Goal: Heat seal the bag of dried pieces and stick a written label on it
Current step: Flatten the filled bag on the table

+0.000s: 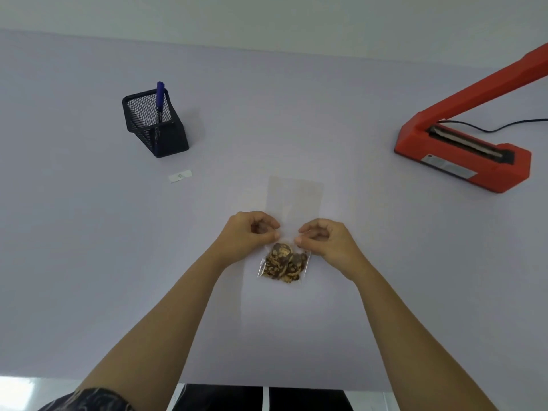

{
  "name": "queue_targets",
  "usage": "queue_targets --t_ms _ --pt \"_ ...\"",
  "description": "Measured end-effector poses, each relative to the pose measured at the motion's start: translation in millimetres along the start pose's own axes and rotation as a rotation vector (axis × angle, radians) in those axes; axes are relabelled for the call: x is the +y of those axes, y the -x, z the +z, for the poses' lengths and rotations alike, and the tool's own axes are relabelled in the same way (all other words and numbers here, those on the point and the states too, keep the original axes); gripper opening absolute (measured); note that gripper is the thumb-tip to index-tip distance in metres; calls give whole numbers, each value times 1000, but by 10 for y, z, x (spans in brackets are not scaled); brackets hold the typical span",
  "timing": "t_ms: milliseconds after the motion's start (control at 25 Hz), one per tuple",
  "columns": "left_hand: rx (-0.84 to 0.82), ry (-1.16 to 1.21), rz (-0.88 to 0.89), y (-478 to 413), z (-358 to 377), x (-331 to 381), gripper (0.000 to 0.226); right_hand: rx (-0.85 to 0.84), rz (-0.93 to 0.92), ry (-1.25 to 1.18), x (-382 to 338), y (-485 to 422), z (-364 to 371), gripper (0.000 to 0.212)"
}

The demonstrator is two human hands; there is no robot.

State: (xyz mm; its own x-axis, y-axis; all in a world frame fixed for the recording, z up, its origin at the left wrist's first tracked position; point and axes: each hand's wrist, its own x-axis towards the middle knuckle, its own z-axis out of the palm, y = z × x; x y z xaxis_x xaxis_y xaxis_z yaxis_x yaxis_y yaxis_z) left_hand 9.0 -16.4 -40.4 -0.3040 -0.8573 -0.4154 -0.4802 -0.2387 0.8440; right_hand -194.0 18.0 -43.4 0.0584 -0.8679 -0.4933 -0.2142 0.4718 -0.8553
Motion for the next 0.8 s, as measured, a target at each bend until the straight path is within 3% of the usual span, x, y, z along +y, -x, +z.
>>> queue_targets --t_ms 240,400,680,800 --pt "0 149 -68 22 -92 -114 18 -31 22 -97 35 -3 -11 37" --pt "158 -1 -18 16 20 -99 22 102 -59 20 63 -3 42 39" --pt "264 -76 41 51 147 -35 73 286 -112 237 76 7 140 48" --pt "280 -179 53 5 140 -51 60 290 -103 302 50 -22 112 49"
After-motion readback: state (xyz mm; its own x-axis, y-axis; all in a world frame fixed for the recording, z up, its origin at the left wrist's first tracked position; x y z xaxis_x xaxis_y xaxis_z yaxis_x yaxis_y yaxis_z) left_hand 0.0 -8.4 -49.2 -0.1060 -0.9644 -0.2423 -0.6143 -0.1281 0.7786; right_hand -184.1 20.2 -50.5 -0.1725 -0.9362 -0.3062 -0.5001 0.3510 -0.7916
